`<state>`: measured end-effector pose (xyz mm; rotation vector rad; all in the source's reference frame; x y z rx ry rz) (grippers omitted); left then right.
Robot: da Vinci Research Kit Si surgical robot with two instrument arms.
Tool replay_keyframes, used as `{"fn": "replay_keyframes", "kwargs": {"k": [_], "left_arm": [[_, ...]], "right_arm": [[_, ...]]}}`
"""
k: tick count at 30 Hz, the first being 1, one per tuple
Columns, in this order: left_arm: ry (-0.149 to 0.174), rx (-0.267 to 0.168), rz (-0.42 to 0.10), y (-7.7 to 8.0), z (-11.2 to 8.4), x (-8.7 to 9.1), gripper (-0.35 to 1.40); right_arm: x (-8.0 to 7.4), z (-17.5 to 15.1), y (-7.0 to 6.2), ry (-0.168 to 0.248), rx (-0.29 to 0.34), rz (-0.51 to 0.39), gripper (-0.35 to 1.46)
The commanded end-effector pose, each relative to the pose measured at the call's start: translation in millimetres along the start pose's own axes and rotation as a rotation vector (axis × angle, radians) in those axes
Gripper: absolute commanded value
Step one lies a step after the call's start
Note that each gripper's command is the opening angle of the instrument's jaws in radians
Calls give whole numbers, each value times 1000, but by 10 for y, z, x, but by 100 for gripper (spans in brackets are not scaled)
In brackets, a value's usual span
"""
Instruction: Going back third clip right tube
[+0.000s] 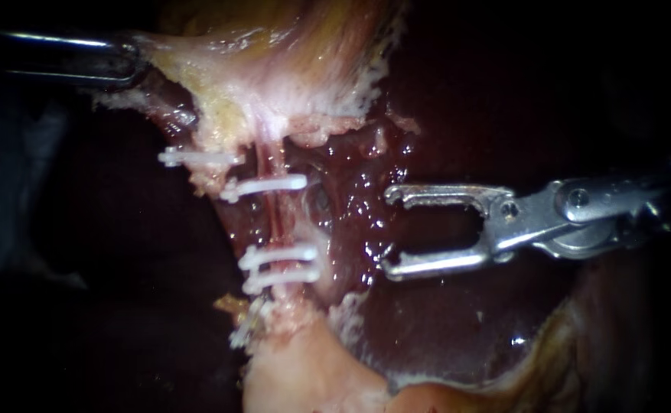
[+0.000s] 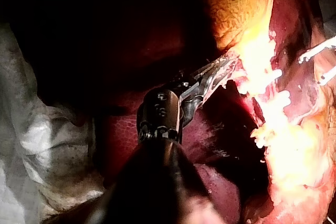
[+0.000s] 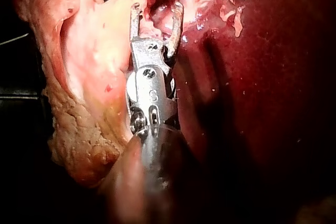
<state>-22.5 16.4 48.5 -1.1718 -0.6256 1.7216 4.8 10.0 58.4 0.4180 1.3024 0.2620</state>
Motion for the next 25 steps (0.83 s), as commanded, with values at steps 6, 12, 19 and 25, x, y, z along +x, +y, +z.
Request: {"fn": "replay_keyframes", "kwargs": {"k": [6,12,19,25], "left_arm": [[0,5,9,-5,27,-16,-35],[-18,-4,22,-11,63,-36,-35],[-20,-8,25,-11,70,-39,-35],[-22,-11,25,-11,67,-38,-35]], "right_arm": [[0,-1,-1,0,1,1,50],[0,-2,-2,0,2,1,50],[0,-2,-3,0,3,1,50],[1,-1,-4,0,-1,0,50]]}}
